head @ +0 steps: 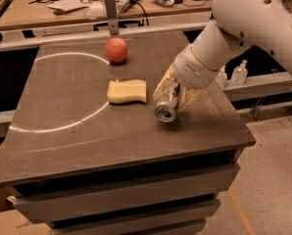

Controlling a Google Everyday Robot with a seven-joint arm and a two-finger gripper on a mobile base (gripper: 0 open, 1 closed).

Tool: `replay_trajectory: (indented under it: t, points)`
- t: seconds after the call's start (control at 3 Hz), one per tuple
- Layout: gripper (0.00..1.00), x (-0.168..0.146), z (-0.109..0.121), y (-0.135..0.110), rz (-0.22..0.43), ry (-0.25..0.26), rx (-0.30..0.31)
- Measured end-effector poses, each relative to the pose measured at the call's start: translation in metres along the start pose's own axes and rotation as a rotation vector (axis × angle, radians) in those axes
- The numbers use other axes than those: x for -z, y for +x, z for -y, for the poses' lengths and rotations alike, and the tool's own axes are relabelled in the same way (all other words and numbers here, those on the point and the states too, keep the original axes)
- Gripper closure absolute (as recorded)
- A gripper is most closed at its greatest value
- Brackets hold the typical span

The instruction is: Knock redbull can over

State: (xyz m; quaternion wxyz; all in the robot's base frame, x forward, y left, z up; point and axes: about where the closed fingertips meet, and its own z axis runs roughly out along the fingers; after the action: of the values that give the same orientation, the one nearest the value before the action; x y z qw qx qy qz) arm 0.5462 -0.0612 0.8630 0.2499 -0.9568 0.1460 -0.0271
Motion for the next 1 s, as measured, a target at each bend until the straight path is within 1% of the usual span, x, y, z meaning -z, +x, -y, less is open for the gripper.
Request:
replay_trajectory:
  t: [0.33,0.67,1.0]
  points:
    - [0.06,-0.009,-0.001,-0.004,-0.044,-0.027,0.014]
    - [0.00,-0.010,0.002,-0.005,-0.081,-0.022,0.004]
    - [0.00,0.003,0.014,0.005,-0.110,0.098,-0.088]
